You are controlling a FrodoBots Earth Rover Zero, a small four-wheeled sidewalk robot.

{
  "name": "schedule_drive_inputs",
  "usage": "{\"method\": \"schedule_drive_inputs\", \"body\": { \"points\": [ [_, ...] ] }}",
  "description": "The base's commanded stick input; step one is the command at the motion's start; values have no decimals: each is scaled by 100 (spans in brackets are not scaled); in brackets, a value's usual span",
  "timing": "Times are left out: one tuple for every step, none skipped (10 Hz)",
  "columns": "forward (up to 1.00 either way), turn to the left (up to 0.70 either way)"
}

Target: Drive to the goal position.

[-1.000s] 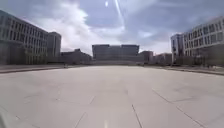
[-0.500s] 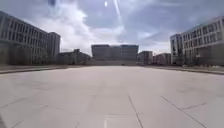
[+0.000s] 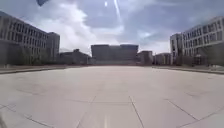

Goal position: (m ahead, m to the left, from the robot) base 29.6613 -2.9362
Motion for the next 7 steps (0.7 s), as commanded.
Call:
{"method": "schedule_drive_inputs", "body": {
  "points": [
    [70,8],
    [70,0],
    [70,0],
    [70,0],
    [70,0],
    [70,0],
    [70,0]
  ]
}}
